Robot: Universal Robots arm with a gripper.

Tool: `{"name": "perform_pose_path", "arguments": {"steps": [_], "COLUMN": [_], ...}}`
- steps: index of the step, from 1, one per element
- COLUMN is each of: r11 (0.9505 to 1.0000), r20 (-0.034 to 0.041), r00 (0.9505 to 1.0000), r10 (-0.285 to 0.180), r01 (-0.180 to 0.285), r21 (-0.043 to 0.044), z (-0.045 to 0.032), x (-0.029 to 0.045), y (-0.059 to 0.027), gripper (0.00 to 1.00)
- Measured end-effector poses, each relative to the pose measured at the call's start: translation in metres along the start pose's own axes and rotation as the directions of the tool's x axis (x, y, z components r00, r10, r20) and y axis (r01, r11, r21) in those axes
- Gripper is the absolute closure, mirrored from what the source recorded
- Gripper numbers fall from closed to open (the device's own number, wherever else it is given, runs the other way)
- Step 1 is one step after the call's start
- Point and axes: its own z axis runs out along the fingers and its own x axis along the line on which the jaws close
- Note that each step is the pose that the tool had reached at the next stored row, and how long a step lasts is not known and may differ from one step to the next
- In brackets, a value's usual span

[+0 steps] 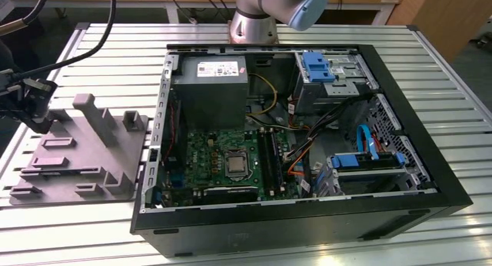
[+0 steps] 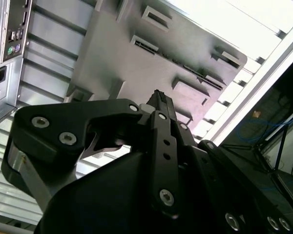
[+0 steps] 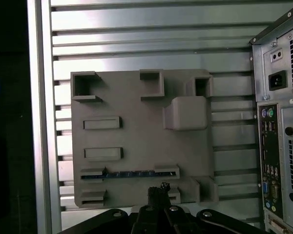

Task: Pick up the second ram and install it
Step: 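Reach for the second ram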

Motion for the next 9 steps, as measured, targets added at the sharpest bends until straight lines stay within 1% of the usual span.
{"name": "perform_pose_path", "arguments": {"steps": [9], "r11": [1.0], "r20": [0.0001], "r00": [1.0], "r10": [0.0], "r01": [0.0], "r21": [0.0006], "z": [0.009], "x": [0.004], "y": [-0.0052], "gripper": [0.9]}}
